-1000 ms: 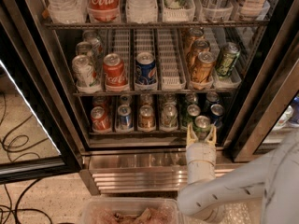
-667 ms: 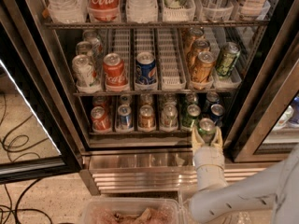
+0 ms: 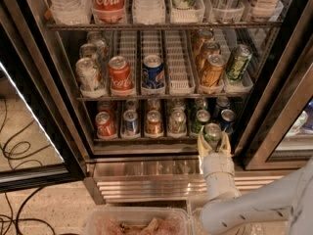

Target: Pick green can from bottom shelf of fridge

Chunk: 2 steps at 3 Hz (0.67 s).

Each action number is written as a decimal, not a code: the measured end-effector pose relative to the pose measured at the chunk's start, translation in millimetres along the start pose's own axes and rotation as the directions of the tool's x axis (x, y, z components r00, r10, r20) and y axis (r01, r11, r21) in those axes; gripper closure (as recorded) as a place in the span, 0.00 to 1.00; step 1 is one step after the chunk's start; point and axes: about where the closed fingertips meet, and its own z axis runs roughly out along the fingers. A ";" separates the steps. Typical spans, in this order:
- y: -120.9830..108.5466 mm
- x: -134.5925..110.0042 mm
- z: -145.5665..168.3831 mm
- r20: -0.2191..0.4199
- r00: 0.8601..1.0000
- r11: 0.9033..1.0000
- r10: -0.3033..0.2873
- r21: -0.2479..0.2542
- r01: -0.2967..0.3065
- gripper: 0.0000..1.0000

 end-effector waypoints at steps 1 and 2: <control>-12.2 6.5 -8.4 -0.036 0.998 0.995 0.045 -0.083 -0.048 1.00; -3.5 6.9 -12.5 -0.058 0.996 0.976 0.063 -0.203 -0.074 1.00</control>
Offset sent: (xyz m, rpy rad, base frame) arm -0.0255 0.0164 -0.0055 0.0755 0.0739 0.4032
